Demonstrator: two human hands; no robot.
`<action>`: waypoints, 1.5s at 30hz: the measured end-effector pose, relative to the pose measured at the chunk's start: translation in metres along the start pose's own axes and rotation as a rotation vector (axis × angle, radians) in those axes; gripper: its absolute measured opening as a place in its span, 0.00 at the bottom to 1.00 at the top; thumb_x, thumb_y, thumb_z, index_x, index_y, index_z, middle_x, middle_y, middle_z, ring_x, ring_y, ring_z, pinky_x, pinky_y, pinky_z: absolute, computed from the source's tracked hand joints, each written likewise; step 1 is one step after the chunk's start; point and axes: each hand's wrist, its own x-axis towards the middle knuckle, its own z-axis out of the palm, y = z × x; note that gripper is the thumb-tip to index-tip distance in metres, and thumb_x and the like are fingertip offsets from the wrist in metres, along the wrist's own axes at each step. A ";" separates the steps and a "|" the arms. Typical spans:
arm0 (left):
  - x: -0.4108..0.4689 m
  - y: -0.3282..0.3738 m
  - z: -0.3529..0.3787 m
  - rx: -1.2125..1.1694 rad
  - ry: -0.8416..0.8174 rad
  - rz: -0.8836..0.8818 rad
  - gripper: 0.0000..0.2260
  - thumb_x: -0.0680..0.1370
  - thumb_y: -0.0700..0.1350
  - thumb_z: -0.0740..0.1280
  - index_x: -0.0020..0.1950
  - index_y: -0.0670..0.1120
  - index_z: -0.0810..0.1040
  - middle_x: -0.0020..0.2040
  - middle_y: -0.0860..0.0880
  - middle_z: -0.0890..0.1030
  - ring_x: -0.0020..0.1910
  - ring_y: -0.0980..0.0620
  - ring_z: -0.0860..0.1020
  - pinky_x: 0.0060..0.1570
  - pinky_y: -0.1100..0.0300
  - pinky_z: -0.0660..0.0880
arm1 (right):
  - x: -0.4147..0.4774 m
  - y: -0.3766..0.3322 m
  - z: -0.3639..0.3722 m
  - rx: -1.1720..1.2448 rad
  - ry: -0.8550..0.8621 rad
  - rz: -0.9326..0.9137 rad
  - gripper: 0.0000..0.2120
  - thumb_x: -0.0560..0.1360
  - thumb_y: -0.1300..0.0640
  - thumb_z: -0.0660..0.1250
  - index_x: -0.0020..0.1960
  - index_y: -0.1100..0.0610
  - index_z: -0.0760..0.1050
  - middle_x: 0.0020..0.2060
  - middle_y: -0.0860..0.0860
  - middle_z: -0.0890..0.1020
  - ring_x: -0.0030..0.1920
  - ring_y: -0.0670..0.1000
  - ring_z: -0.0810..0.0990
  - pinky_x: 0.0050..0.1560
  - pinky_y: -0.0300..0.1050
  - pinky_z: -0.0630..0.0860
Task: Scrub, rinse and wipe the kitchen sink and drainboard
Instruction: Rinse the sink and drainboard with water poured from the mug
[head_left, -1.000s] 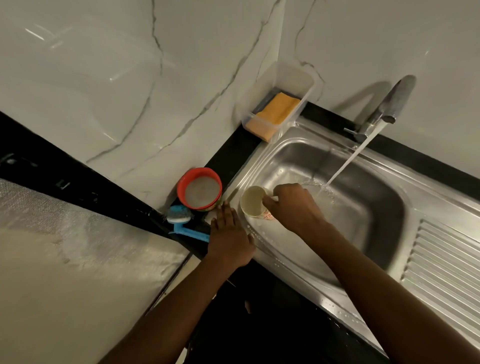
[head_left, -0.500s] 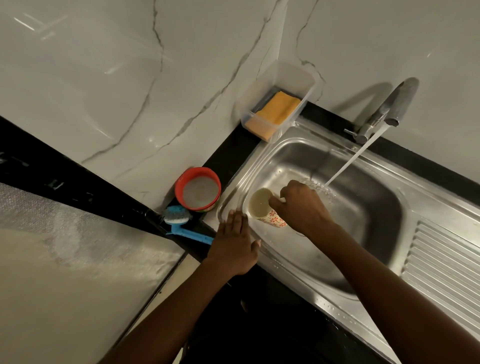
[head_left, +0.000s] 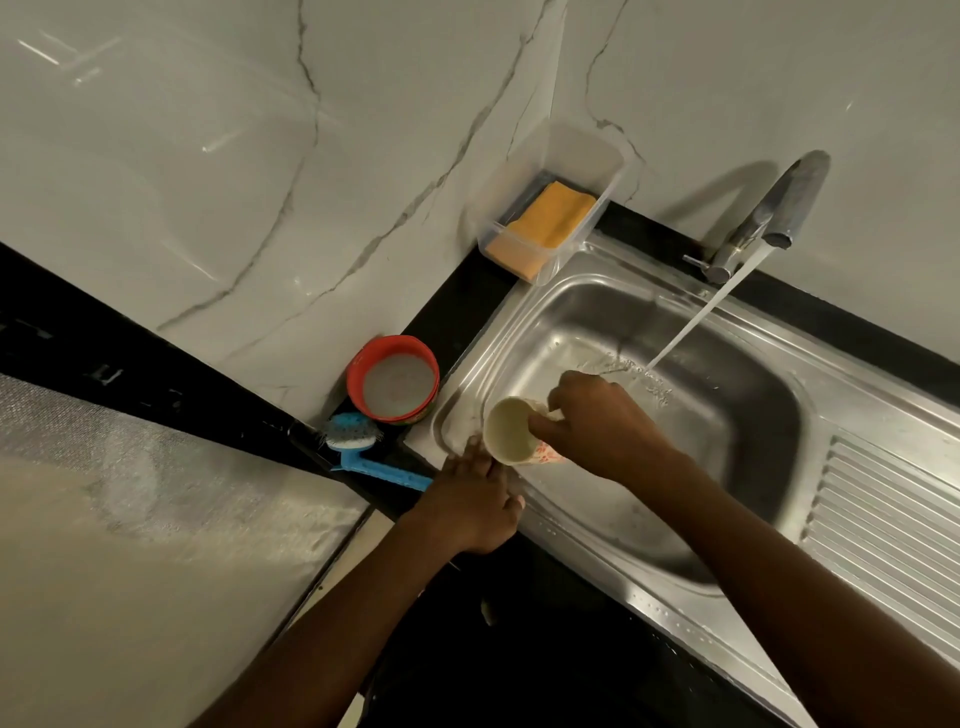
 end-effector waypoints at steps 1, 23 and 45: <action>0.001 -0.001 -0.002 -0.018 0.001 0.009 0.33 0.87 0.57 0.50 0.85 0.42 0.42 0.85 0.41 0.39 0.84 0.43 0.37 0.83 0.43 0.42 | -0.002 0.008 0.000 0.014 -0.002 0.034 0.23 0.80 0.42 0.65 0.37 0.60 0.78 0.38 0.53 0.76 0.35 0.53 0.78 0.34 0.48 0.73; 0.069 -0.009 -0.021 0.333 0.382 -0.048 0.38 0.84 0.56 0.52 0.83 0.37 0.36 0.83 0.37 0.35 0.83 0.39 0.36 0.83 0.44 0.43 | 0.016 0.044 0.016 0.241 0.021 0.399 0.29 0.81 0.36 0.62 0.37 0.58 0.83 0.31 0.50 0.82 0.33 0.49 0.81 0.35 0.43 0.76; 0.126 -0.025 -0.108 0.689 0.280 0.147 0.39 0.83 0.52 0.57 0.84 0.39 0.35 0.84 0.40 0.34 0.83 0.41 0.34 0.83 0.45 0.41 | 0.039 0.069 0.010 0.275 -0.060 0.448 0.22 0.83 0.43 0.60 0.48 0.58 0.83 0.41 0.52 0.84 0.39 0.51 0.82 0.35 0.42 0.72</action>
